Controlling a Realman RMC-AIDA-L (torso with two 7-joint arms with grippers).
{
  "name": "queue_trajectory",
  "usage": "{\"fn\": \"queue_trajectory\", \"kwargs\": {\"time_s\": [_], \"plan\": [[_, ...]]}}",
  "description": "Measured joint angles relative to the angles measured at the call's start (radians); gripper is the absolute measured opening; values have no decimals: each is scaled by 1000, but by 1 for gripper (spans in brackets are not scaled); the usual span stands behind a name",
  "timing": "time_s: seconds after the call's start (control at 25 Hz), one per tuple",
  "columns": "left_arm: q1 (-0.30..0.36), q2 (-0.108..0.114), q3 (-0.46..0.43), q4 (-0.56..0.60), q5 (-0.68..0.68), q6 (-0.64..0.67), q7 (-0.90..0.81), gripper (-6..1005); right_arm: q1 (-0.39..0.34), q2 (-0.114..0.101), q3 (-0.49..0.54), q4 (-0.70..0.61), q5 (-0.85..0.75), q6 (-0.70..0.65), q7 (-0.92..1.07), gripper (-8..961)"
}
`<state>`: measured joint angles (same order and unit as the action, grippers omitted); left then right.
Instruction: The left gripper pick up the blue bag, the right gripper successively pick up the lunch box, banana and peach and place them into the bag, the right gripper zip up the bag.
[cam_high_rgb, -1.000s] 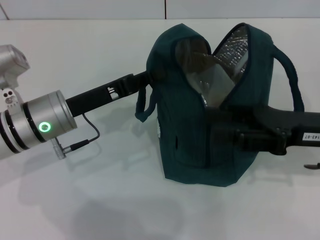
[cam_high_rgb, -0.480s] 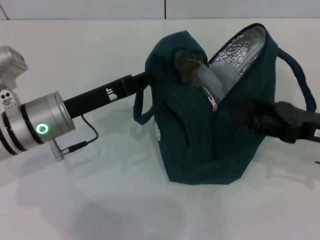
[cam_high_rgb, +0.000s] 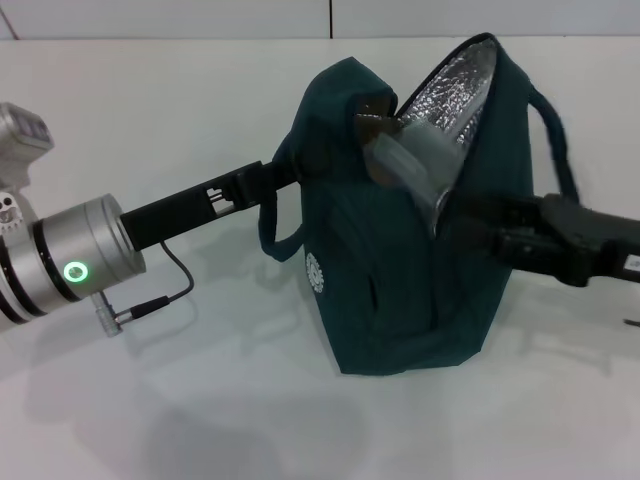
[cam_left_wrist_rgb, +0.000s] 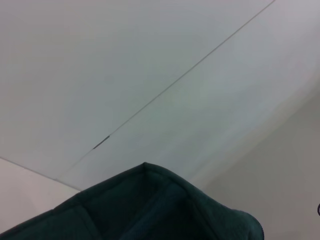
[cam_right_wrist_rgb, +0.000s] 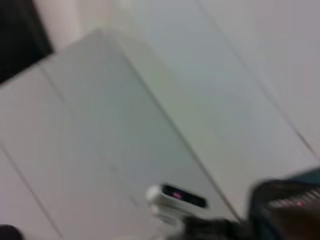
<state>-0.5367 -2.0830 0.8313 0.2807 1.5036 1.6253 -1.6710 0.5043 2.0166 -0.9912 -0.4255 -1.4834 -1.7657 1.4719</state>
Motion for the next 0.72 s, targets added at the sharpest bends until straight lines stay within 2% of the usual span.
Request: {"fn": "queue_trajectory", "kwargs": {"time_s": [0.4, 0.72], "plan": [[1, 0, 3, 5, 7, 0, 3, 41, -8, -2, 5, -40, 147, -118, -48, 659], [-8, 0, 6, 5, 9, -1, 19, 42, 58, -5, -27, -43, 139, 50, -74, 659]]}}
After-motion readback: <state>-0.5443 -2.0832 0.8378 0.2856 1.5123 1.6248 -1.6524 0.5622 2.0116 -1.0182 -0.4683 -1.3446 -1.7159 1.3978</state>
